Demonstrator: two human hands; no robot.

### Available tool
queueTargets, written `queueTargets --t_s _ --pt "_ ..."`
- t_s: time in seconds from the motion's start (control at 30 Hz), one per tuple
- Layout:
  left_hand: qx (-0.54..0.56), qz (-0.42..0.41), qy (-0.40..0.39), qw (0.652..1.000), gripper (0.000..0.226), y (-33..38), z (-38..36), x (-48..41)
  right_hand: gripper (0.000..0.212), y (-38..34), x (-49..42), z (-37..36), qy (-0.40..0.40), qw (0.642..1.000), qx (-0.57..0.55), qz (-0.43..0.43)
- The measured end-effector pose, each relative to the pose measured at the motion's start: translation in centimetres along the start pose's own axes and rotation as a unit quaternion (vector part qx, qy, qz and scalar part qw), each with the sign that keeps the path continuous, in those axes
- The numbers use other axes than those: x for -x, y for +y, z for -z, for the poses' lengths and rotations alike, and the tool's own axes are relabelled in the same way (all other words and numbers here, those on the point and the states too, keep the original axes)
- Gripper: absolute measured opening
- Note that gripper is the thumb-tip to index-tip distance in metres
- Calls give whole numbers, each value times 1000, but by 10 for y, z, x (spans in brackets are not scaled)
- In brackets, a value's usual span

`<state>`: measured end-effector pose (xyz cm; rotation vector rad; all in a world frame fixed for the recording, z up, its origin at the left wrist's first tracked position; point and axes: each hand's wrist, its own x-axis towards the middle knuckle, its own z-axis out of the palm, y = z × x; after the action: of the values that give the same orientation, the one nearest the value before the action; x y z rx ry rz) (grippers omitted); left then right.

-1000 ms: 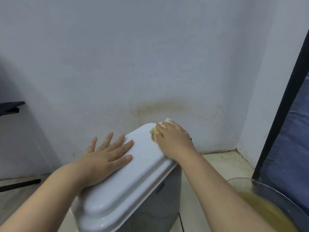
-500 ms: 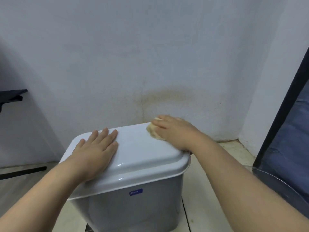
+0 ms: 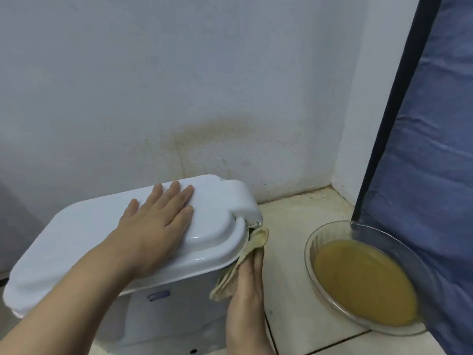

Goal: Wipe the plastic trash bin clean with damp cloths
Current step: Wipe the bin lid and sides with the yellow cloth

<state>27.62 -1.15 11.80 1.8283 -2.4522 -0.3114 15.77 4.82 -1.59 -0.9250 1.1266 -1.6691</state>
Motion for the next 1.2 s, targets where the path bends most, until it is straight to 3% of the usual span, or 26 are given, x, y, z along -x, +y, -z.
queueTargets --t_s 0.1,0.2,0.27,0.43,0.63,0.73,0.87,1.0,1.13,1.2 --pt "21 0 -19 1000 48 -2 7 4 40 21 -5 12 -24 998 -15 -60" --pt "87 28 24 996 44 22 16 -4 32 29 -27 21 -60 985 -74 -147" --pt "100 33 40 994 55 50 16 -19 37 37 -35 25 -75 981 -67 -167" --pt "-105 91 -22 990 82 109 -7 -51 34 55 -31 36 -61 977 -51 -198" --pt "-181 168 -9 969 67 133 -20 -60 32 58 -29 50 -66 959 -101 -258" --pt "-185 150 13 971 56 128 -11 -63 27 43 -29 48 -83 972 -87 -203" --pt "-139 107 59 983 46 110 31 -63 38 10 -37 39 -143 987 -49 -52" --pt "-12 127 107 986 41 72 76 -45 44 -14 -47 36 -154 985 53 53" --pt "94 136 141 976 46 21 90 -20 68 -3 -39 45 -114 963 221 99" --pt "132 134 148 971 45 -2 92 -8 64 13 -31 55 -101 934 320 126"
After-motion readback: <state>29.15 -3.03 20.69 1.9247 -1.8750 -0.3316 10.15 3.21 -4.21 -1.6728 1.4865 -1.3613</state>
